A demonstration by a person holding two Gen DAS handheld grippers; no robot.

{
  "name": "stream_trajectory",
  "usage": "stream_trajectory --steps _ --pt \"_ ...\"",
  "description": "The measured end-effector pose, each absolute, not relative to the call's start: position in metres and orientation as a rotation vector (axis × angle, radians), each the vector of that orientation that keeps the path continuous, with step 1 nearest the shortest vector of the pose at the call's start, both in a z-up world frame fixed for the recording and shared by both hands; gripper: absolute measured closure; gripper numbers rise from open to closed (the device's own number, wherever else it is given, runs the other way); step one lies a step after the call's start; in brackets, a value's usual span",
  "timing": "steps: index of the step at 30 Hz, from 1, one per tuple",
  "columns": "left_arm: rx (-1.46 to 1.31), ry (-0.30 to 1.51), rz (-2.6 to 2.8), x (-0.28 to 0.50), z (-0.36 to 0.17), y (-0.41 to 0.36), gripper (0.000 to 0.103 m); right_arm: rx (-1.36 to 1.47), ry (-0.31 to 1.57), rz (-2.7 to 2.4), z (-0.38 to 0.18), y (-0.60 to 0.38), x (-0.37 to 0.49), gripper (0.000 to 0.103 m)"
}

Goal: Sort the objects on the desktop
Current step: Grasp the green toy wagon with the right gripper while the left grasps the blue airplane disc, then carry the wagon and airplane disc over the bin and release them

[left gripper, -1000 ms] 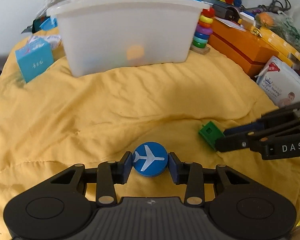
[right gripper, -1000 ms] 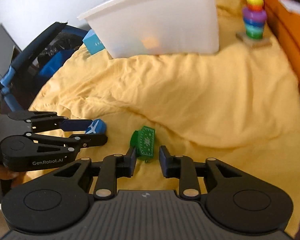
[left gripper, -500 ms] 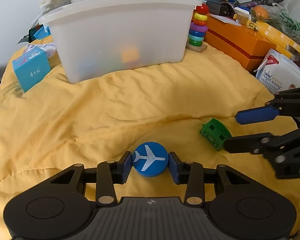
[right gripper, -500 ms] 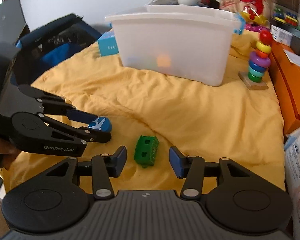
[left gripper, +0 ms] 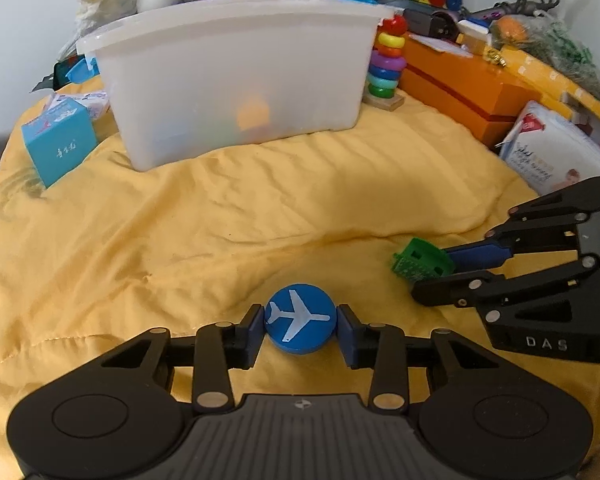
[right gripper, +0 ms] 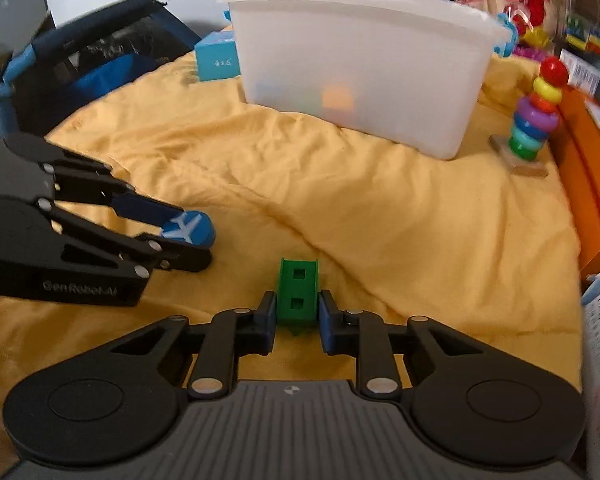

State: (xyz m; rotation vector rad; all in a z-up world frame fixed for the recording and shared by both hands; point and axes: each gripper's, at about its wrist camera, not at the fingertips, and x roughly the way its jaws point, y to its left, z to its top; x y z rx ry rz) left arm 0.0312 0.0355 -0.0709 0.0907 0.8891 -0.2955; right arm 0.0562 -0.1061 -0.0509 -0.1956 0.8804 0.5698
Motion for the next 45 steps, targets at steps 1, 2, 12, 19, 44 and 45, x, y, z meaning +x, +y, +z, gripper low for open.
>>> stream_trajectory --steps 1,2,12,19,44,45 --pt "0.09 0.874 -0.298 0.029 -0.065 0.036 0.061 -0.177 0.869 0.57 -0.045 -0.109 0.055 0.079" --pt "0.095 0.857 -0.3 0.027 -0.057 0.036 0.061 -0.176 0.858 0.568 -0.039 -0.109 0.055 0.079" --pt "0.118 0.618 -0.25 0.065 0.036 0.046 0.061 -0.189 0.589 0.52 0.046 -0.119 0.086 0.079" --pt "0.174 0.495 -0.199 0.131 0.086 0.046 0.061 -0.188 0.478 0.478 0.086 -0.107 0.146 0.079" --pt "0.182 0.619 -0.076 0.22 0.035 0.052 0.03 -0.158 0.607 0.36 0.057 -0.095 0.237 0.043" --pt "0.195 0.602 -0.073 0.214 0.038 0.05 0.03 -0.164 0.603 0.36 0.058 -0.096 0.236 0.041"
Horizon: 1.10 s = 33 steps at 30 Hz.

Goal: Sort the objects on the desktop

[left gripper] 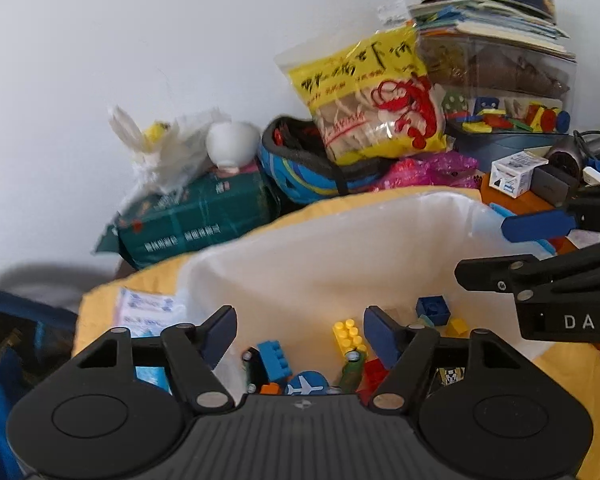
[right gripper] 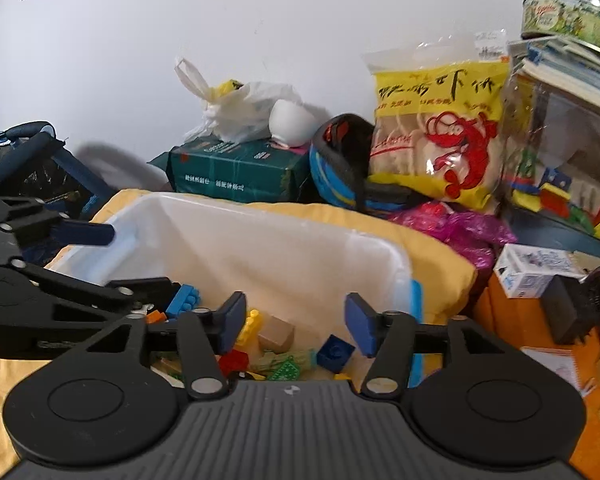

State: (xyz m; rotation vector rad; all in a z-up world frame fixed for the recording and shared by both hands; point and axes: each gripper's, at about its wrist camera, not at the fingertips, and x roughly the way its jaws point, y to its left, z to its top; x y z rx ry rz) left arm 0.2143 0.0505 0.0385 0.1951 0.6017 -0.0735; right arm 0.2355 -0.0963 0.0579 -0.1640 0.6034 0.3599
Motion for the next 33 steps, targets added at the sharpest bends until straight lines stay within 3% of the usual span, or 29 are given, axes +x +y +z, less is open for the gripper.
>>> stream_trajectory --steps 2,4,6,7,13,21,33 --pt "0.205 0.568 -0.055 0.205 0.047 0.047 0.029 -0.179 0.602 0.356 0.06 -0.098 0.232 0.041" --pt "0.213 0.538 -0.02 0.196 0.054 0.043 0.025 -0.185 0.603 0.349 0.063 -0.099 0.228 0.031" --pt "0.234 0.546 0.033 0.191 0.059 0.035 0.018 -0.179 0.597 0.333 0.066 -0.101 0.226 0.008" --pt "0.261 0.565 0.038 0.191 0.059 0.032 0.018 -0.179 0.601 0.313 0.067 -0.102 0.226 0.005" --pt "0.301 0.669 0.015 0.2 0.053 0.033 0.018 -0.224 0.669 0.285 0.073 -0.103 0.231 0.0" --pt "0.353 0.733 0.105 0.202 0.067 0.034 0.018 -0.346 0.748 0.281 0.072 -0.09 0.24 0.0" --pt "0.282 0.792 0.071 0.202 0.07 0.036 0.018 -0.311 0.849 0.299 0.064 -0.088 0.244 0.0"
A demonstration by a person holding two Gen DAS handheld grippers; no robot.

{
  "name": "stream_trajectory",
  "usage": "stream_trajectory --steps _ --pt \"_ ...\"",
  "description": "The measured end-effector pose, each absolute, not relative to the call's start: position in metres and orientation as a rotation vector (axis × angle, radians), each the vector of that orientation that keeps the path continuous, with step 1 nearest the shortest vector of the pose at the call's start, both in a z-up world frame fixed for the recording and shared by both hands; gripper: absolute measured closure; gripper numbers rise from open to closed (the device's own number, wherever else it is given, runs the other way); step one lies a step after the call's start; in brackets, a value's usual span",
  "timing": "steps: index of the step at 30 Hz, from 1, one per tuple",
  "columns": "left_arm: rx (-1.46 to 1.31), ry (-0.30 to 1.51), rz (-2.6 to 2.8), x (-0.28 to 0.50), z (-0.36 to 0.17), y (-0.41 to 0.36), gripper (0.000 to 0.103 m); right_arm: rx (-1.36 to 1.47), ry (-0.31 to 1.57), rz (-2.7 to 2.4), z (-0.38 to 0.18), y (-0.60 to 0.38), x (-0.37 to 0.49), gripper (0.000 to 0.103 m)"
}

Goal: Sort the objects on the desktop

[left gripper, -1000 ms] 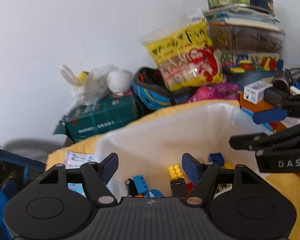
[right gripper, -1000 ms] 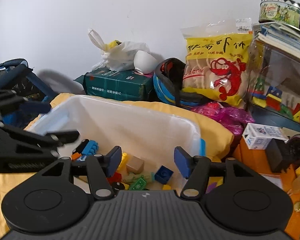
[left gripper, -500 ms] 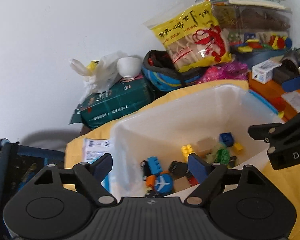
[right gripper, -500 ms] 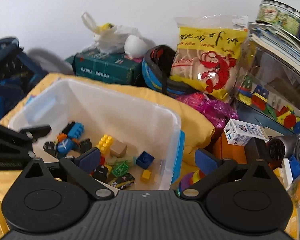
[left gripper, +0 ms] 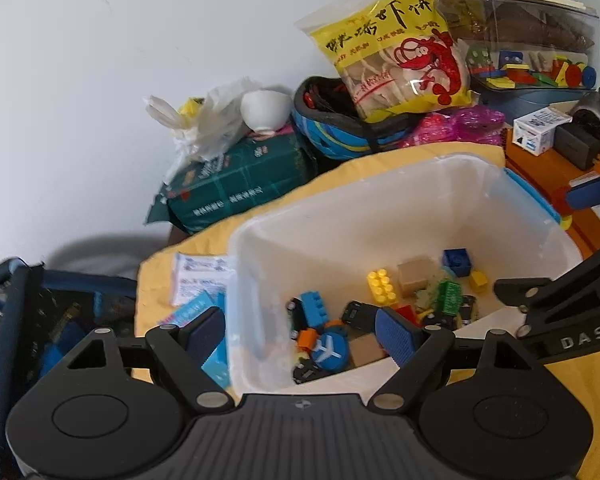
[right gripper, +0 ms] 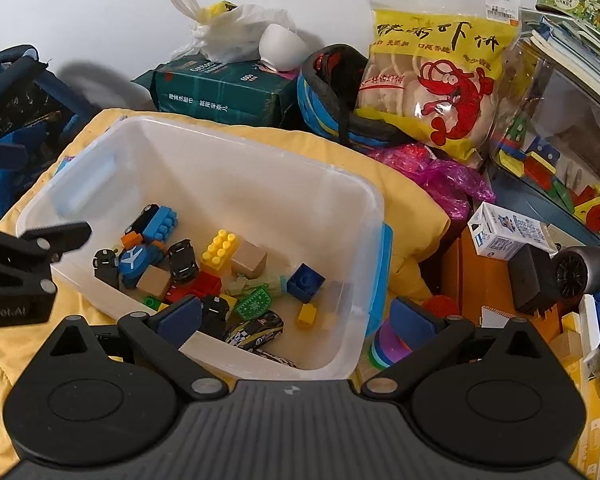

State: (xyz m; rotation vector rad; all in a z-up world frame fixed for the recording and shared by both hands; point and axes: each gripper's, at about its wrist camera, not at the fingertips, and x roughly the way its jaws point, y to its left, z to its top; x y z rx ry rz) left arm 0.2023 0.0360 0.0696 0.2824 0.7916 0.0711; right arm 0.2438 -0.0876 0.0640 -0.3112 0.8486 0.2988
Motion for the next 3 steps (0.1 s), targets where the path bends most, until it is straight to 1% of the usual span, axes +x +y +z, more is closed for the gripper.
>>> stream_trajectory --steps 3 --pt "0.286 0.782 0.065 0.2015 0.0693 0.0334 0.018 -0.297 0.846 0.299 0.0641 -0.0878 0.2426 0.0"
